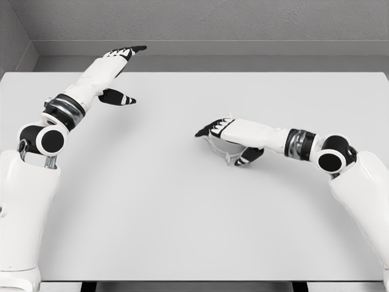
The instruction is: Assemble PVC drainage pipe clamps
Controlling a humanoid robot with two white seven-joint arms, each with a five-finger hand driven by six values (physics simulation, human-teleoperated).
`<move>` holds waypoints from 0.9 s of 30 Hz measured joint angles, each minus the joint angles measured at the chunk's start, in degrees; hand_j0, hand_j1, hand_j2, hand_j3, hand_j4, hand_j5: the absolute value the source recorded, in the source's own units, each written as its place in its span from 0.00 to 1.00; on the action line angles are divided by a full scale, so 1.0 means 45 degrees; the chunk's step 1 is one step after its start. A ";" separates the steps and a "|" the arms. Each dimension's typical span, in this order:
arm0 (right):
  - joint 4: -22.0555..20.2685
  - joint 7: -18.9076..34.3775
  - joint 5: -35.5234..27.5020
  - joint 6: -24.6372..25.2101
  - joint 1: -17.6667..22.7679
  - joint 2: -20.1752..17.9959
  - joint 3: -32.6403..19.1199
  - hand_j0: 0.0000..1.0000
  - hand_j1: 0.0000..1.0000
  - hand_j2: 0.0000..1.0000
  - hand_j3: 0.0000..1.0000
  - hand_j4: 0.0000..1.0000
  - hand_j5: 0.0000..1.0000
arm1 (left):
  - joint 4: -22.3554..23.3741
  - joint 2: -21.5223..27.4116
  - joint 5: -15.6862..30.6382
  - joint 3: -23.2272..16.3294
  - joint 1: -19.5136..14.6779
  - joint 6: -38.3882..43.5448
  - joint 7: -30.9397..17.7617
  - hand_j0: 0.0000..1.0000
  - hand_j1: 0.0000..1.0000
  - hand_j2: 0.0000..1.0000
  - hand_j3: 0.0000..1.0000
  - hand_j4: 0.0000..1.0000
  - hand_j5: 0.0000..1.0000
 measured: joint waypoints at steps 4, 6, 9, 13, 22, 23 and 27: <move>0.0058 0.0000 0.0002 0.0006 0.0000 0.0007 -0.0001 1.00 1.00 1.00 1.00 1.00 1.00 | 0.0000 -0.0003 -0.0001 -0.0005 0.0019 0.0000 0.0000 1.00 1.00 1.00 1.00 1.00 1.00; 0.0068 0.0000 0.0002 0.0008 -0.0020 0.0036 0.0002 1.00 1.00 1.00 1.00 1.00 1.00 | -0.0009 -0.0011 -0.0001 -0.0012 0.0019 0.0000 0.0000 1.00 1.00 1.00 1.00 1.00 1.00; 0.0074 0.0000 0.0000 0.0020 -0.0059 0.0069 0.0007 1.00 1.00 1.00 1.00 1.00 1.00 | -0.0016 -0.0016 -0.0001 -0.0017 0.0019 0.0000 0.0000 1.00 1.00 1.00 1.00 1.00 1.00; 0.0080 0.0000 0.0004 0.0097 -0.0078 0.0083 0.0011 1.00 1.00 1.00 1.00 1.00 1.00 | -0.0012 -0.0019 -0.0001 -0.0027 0.0019 0.0000 0.0000 1.00 1.00 1.00 1.00 1.00 1.00; 0.0082 0.0000 0.0014 0.0162 -0.0156 0.0108 0.0015 1.00 1.00 1.00 1.00 1.00 1.00 | -0.0019 -0.0019 -0.0001 -0.0038 0.0019 0.0000 0.0000 1.00 1.00 1.00 1.00 1.00 1.00; 0.0082 0.0000 0.0017 0.0163 -0.0156 0.0134 0.0015 1.00 1.00 1.00 1.00 1.00 1.00 | -0.0019 -0.0019 -0.0001 -0.0038 0.0019 0.0000 0.0000 1.00 1.00 1.00 1.00 1.00 1.00; 0.0094 0.0000 0.0013 0.0167 -0.0156 0.0206 0.0016 1.00 1.00 1.00 1.00 1.00 1.00 | -0.0019 -0.0020 -0.0001 -0.0039 0.0019 0.0000 0.0000 1.00 1.00 1.00 1.00 1.00 1.00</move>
